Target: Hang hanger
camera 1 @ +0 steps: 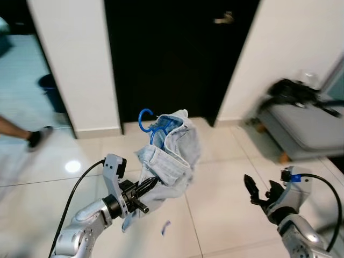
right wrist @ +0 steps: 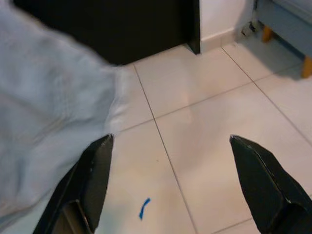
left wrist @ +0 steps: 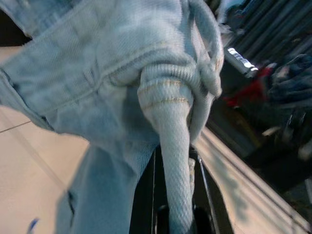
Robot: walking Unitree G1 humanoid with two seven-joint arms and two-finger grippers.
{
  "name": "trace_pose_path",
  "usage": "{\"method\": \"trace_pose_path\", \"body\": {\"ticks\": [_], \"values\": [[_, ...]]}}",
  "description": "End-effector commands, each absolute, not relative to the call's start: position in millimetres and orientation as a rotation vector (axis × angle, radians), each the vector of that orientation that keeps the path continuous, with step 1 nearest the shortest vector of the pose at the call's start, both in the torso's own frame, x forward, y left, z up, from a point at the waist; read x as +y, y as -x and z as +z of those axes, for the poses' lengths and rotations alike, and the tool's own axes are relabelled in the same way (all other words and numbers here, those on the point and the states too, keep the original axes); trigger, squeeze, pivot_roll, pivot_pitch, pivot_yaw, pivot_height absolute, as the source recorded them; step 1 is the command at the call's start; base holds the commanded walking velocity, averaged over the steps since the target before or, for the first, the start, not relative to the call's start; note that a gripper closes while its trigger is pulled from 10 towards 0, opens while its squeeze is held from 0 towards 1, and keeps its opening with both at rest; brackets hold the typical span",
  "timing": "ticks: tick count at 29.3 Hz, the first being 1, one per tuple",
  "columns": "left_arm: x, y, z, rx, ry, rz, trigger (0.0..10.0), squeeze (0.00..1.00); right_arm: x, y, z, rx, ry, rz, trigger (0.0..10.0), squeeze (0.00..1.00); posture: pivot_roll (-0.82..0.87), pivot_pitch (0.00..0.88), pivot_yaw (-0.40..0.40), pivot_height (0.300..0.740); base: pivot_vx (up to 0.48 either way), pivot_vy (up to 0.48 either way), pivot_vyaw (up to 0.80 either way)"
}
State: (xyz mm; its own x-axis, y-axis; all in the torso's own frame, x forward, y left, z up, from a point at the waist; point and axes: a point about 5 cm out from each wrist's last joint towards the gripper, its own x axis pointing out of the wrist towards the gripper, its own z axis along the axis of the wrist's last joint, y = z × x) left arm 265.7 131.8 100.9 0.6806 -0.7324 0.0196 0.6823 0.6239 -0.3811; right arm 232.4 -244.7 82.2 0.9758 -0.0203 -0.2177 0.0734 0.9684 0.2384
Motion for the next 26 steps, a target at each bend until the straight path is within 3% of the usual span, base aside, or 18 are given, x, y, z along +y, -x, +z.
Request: {"method": "trace_pose_path", "body": {"ticks": [1, 11, 14, 17, 26], "values": [[131.3, -266.4, 112.1, 0.091, 0.395, -0.848, 10.0, 0.00, -239.4, -233.1, 85.3, 0.213, -0.256, -0.030, 10.0, 0.00, -0.04, 0.151, -0.024, 0.740, 0.000, 0.000, -0.80], [125.7, -269.7, 111.8, 0.119, 0.428, -0.881, 10.0, 0.00, -243.9, -235.4, 88.5, 0.186, -0.275, -0.073, 10.0, 0.00, -0.06, 0.151, -0.009, 0.740, 0.000, 0.000, -0.80], [129.2, -274.8, 110.5, 0.126, 0.458, -0.825, 10.0, 0.00, -243.8, -235.4, 88.8, 0.185, -0.268, -0.078, 10.0, 0.00, -0.06, 0.150, -0.007, 0.740, 0.000, 0.000, -0.80], [143.5, -284.7, 110.7, 0.084, 0.500, -0.656, 10.0, 0.00, -240.1, -234.1, 90.3, 0.185, -0.247, -0.076, 10.0, 0.00, -0.06, 0.149, -0.008, 0.740, 0.000, 0.000, -0.80], [157.4, -288.4, 115.0, 0.010, 0.431, -0.477, 10.0, 0.00, -235.2, -241.1, 92.1, 0.182, -0.236, -0.044, 10.0, 0.00, -0.04, 0.158, -0.012, 0.740, 0.000, 0.000, -0.80]]}}
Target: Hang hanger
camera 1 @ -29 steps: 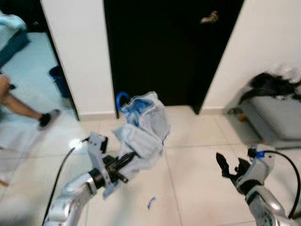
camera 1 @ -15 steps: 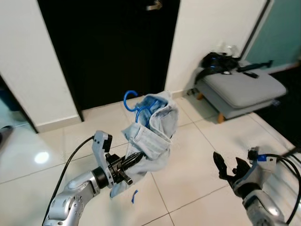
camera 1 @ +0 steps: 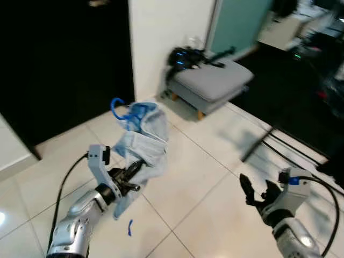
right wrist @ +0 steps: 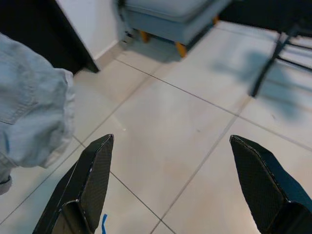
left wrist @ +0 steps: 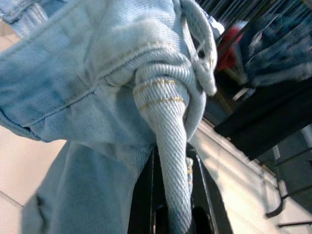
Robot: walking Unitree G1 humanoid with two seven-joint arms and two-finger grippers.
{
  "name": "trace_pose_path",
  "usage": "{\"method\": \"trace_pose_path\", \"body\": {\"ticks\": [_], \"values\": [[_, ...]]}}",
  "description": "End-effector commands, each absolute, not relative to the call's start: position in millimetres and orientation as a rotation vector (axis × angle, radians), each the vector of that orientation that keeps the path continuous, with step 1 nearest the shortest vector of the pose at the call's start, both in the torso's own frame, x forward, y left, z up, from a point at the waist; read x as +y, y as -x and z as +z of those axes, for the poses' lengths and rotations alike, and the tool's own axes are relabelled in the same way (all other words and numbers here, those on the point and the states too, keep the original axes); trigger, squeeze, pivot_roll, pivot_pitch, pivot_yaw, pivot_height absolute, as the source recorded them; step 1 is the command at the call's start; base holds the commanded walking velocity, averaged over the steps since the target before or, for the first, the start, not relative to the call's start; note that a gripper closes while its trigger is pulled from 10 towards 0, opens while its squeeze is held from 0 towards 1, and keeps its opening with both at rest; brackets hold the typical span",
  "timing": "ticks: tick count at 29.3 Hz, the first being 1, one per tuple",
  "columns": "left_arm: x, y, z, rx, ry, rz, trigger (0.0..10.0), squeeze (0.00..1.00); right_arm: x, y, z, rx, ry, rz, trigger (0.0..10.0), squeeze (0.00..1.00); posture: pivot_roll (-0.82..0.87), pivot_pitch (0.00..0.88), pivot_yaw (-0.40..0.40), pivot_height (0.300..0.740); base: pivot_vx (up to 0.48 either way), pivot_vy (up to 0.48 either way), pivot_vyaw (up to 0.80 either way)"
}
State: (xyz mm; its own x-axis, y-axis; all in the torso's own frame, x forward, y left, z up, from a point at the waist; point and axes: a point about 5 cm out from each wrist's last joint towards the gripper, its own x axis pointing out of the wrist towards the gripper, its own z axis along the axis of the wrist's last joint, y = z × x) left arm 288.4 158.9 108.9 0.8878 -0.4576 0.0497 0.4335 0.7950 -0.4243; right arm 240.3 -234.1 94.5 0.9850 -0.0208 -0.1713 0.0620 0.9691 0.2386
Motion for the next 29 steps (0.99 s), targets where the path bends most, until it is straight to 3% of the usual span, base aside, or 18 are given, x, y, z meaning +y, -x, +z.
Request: {"method": "trace_pose_path", "body": {"ticks": [1, 10, 29], "values": [[158.2, -288.5, 115.4, 0.005, 0.429, -0.468, 10.0, 0.00, -234.9, -241.7, 92.2, 0.182, -0.236, -0.043, 10.0, 0.00, -0.04, 0.158, -0.012, 0.740, 0.000, 0.000, -0.80], [164.2, -296.5, 115.6, 0.024, 0.480, -0.424, 10.0, 0.00, -233.2, -243.6, 91.4, 0.181, -0.240, -0.040, 10.0, 0.00, -0.03, 0.149, -0.008, 0.740, 0.000, 0.000, -0.80], [151.0, -292.3, 116.6, 0.020, 0.422, -0.581, 10.0, 0.00, -233.0, -244.4, 91.6, 0.177, -0.232, -0.033, 10.0, 0.00, -0.04, 0.142, -0.004, 0.740, 0.000, 0.000, -0.80]]}}
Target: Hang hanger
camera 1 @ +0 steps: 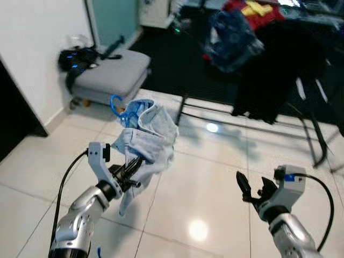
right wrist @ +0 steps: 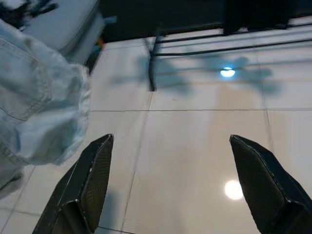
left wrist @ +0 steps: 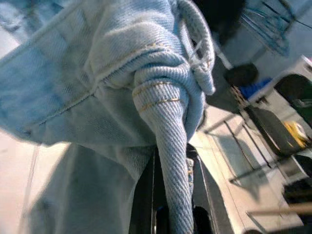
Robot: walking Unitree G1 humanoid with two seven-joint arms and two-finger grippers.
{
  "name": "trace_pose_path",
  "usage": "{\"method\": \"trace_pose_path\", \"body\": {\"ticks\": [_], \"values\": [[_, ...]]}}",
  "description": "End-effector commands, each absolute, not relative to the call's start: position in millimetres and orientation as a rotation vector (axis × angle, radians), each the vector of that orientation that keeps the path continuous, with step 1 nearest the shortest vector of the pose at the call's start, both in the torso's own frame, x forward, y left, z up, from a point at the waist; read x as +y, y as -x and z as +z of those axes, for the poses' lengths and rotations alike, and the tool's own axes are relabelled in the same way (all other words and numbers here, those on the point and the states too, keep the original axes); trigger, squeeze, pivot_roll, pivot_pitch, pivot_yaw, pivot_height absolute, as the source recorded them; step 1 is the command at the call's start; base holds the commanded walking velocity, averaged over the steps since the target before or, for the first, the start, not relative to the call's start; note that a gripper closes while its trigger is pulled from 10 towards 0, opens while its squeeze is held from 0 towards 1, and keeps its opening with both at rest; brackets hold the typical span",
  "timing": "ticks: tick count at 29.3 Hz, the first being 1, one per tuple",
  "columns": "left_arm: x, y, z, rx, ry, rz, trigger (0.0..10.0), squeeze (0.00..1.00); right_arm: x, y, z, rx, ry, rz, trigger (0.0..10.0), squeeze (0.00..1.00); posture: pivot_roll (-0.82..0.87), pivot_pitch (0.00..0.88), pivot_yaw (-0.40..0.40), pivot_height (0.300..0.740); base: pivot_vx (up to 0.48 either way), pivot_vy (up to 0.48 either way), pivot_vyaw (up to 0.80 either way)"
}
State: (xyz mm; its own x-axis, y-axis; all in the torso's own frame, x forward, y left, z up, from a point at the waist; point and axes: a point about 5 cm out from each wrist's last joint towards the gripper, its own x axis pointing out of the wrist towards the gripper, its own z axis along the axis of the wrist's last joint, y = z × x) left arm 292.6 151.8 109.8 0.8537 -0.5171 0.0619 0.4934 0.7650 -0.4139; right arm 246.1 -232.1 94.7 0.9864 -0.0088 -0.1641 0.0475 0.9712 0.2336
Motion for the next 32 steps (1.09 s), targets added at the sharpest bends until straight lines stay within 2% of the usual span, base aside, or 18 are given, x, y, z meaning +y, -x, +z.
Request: {"method": "trace_pose_path", "body": {"ticks": [1, 3, 10, 20, 32], "values": [[150.8, -292.1, 116.7, 0.020, 0.419, -0.586, 10.0, 0.00, -232.8, -244.3, 91.7, 0.176, -0.233, -0.032, 10.0, 0.00, -0.04, 0.143, -0.002, 0.740, 0.000, 0.000, -0.80], [150.0, -291.4, 117.7, 0.012, 0.410, -0.601, 10.0, 0.00, -232.7, -244.3, 93.2, 0.162, -0.234, -0.032, 10.0, 0.00, -0.04, 0.144, 0.000, 0.740, 0.120, 0.000, -0.80], [147.0, -288.3, 120.1, -0.009, 0.364, -0.640, 10.0, 0.00, -232.6, -244.0, 95.7, 0.139, -0.220, -0.032, 10.0, 0.00, -0.04, 0.145, 0.005, 0.740, 0.451, 0.000, 0.00], [129.4, -280.0, 125.0, -0.015, 0.267, -0.766, 10.0, 0.00, -233.3, -243.8, 97.2, 0.129, -0.215, -0.041, 10.0, 0.00, -0.04, 0.144, 0.012, 0.740, 0.480, 0.000, 0.00], [123.4, -278.1, 124.4, -0.009, 0.243, -0.786, 10.0, 0.00, -233.6, -244.9, 97.6, 0.124, -0.215, -0.039, 10.0, 0.00, -0.05, 0.144, 0.011, 0.740, 0.448, -0.052, 0.00]]}}
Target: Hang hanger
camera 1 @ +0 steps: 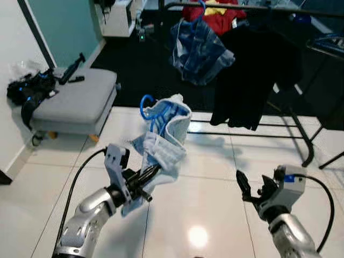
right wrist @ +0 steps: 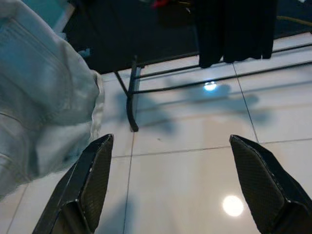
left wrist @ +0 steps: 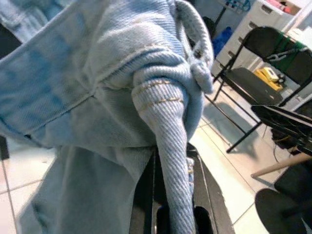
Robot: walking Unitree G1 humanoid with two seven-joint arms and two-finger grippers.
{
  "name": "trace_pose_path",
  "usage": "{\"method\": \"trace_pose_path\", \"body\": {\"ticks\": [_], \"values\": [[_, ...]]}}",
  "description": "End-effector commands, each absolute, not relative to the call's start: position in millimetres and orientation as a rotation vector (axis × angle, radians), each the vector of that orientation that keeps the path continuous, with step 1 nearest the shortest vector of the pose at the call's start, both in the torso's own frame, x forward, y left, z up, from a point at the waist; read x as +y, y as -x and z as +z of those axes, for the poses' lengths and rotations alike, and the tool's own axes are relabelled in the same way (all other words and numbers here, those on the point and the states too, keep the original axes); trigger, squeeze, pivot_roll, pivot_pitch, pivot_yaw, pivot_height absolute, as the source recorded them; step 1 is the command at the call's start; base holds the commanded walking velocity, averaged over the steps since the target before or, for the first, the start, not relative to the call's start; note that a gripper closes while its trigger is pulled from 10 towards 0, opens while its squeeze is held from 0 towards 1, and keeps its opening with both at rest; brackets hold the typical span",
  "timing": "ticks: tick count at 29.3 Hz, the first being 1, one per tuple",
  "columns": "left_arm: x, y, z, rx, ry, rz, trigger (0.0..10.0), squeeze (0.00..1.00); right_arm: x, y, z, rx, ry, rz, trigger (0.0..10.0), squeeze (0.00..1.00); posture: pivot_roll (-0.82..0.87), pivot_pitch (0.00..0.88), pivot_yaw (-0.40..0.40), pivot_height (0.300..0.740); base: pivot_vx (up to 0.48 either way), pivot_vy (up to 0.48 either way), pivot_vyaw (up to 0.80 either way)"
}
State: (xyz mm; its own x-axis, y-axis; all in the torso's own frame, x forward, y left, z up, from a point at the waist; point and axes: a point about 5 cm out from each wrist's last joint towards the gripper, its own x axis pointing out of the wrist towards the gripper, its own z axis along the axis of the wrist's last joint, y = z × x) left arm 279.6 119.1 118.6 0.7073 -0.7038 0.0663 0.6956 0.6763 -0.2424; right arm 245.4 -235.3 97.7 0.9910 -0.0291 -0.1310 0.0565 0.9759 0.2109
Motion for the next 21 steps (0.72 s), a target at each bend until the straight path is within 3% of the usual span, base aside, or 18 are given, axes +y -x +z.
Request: {"method": "trace_pose_path", "body": {"ticks": [1, 21], "values": [[122.7, -277.7, 124.5, -0.008, 0.237, -0.788, 10.0, 0.00, -233.5, -245.1, 97.8, 0.122, -0.216, -0.038, 10.0, 0.00, -0.05, 0.144, 0.012, 0.740, 0.319, -0.356, 0.00], [119.0, -275.0, 124.7, -0.002, 0.218, -0.805, 10.0, 0.00, -233.8, -244.8, 97.7, 0.118, -0.223, -0.039, 10.0, 0.00, -0.05, 0.146, 0.011, 0.740, 0.283, -0.384, 0.00]]}}
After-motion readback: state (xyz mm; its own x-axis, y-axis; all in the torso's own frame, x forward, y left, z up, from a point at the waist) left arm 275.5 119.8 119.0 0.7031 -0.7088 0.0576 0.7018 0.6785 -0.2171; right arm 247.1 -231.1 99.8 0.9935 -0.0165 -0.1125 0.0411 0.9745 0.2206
